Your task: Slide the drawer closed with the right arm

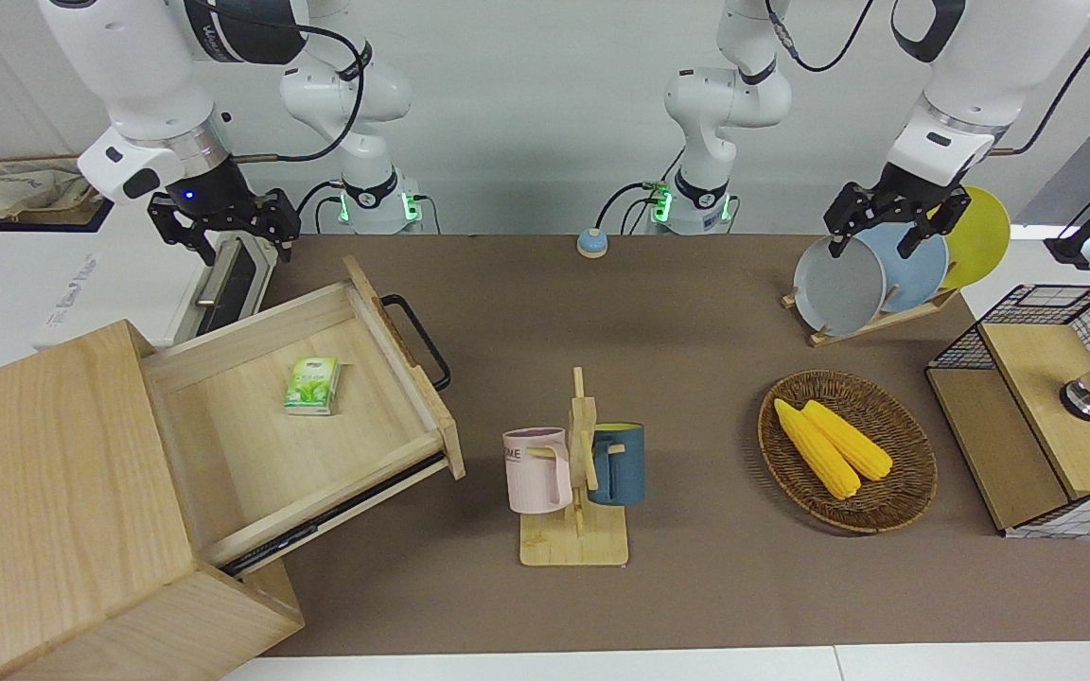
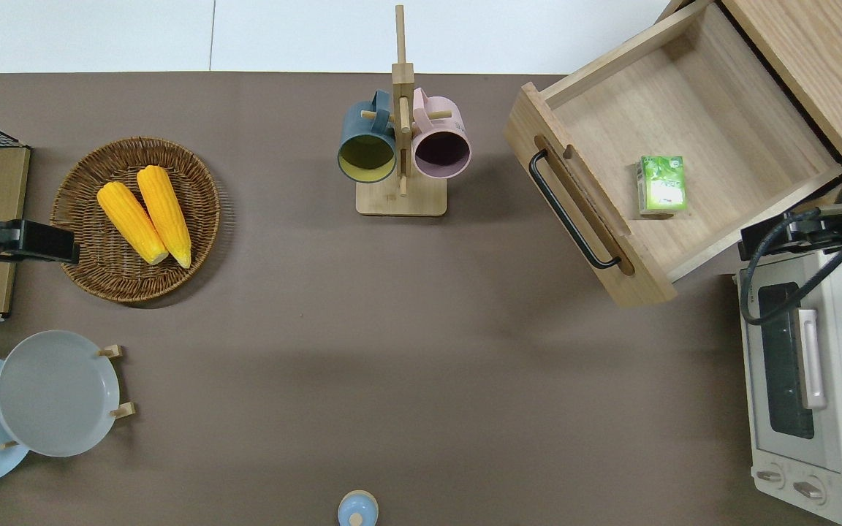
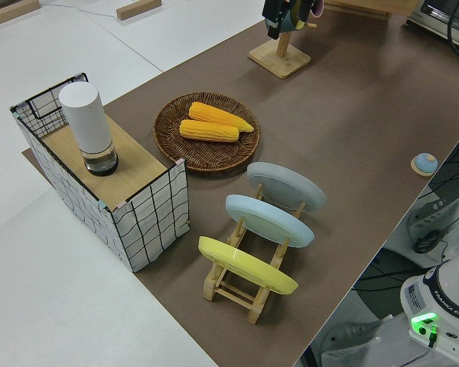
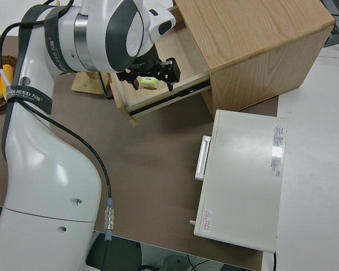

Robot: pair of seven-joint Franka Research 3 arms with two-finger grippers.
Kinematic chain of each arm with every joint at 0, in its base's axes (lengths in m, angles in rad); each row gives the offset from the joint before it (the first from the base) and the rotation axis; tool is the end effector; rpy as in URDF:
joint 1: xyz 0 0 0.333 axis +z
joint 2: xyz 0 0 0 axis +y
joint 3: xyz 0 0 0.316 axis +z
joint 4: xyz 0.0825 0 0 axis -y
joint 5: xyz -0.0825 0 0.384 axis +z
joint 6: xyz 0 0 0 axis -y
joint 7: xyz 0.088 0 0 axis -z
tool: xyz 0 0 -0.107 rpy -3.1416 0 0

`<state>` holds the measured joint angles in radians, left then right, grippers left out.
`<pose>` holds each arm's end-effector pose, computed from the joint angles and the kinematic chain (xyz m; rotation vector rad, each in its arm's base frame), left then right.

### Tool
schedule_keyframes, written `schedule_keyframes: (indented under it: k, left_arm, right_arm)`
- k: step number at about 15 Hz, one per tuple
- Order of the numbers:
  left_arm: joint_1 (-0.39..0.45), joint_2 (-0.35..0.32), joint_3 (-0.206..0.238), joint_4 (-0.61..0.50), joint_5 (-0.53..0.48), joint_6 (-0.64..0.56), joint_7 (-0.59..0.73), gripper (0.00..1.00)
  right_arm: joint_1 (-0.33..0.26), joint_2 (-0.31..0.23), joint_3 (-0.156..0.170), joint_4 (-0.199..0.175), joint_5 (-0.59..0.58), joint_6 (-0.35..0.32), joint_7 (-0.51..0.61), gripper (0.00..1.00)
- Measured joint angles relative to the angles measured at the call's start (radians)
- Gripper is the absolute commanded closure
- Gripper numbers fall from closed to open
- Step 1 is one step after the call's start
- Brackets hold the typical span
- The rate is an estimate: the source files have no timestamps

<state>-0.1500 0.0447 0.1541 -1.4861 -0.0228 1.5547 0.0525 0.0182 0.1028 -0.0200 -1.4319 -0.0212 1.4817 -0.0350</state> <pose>0.5673 -0.0023 0.6382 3.1252 -0.0770 0.0389 0.5775 -0.0028 0.6237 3.1178 0.0498 -0.0833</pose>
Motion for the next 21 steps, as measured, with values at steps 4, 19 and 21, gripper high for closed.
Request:
schedule_keyframes:
  k: [4,19,21]
  left_arm:
    - [0.0,0.0,0.0,0.0,0.0,0.0,0.0,0.0]
    - [0.0,0.0,0.0,0.0,0.0,0.0,0.0,0.0]
    - [0.0,0.0,0.0,0.0,0.0,0.0,0.0,0.0]
  right_arm:
    - [0.0,0.0,0.0,0.0,0.0,0.002,0.0,0.015]
    - [0.0,0.0,0.0,0.0,0.0,0.002,0.0,1.0]
    - [0.0,0.0,0.002,0.0,0.0,0.002,0.0,1.0]
